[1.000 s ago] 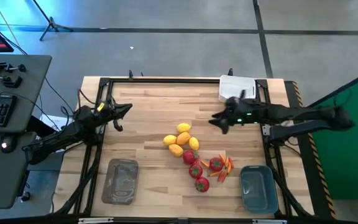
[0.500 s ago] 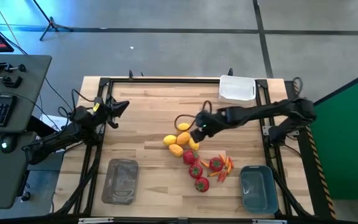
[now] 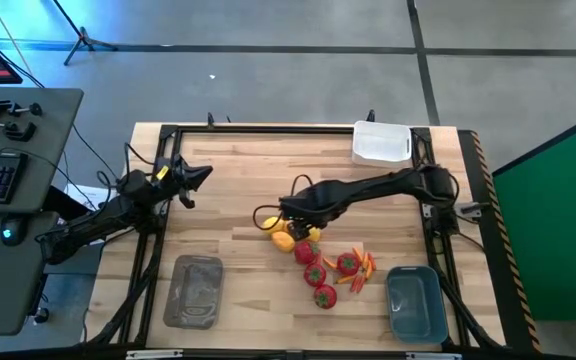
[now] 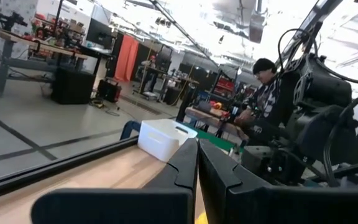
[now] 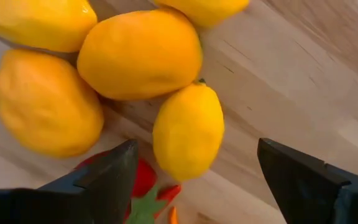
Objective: Sort produce into baskets
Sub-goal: Put the lemon into the blue bin
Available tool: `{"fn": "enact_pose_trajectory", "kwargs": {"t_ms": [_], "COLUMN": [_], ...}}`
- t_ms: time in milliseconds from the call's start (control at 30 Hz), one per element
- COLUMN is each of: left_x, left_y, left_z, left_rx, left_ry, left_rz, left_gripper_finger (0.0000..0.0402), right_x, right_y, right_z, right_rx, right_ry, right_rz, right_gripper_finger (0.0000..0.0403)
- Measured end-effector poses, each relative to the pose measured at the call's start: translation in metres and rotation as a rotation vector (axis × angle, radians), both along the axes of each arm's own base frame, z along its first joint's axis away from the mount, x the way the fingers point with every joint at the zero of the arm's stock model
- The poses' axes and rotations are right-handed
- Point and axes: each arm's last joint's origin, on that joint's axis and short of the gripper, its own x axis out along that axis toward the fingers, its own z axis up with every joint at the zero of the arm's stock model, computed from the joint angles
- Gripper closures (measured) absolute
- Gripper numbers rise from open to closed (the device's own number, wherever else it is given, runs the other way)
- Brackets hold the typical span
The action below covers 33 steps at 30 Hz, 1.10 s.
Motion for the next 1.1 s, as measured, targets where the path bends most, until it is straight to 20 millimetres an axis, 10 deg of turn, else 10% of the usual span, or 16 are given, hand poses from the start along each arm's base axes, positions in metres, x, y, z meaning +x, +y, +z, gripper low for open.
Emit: {"fn": "enact_pose_trajectory", "kwargs": {"t_ms": [1100], "left_x": [0.000], "left_y": [0.000], "left_z": [-0.004], "left_rx": [0.044], "left_ry": [0.065], "left_rz": [0.010], "left_gripper_finger": [0.0402], "right_x": [0.013], "right_y": [-0.012], "right_z": [-0.031], "right_rx": [0.070], "right_ry": [0.059], "right_rz": [0.002], "right_gripper_finger": [0.0126]}}
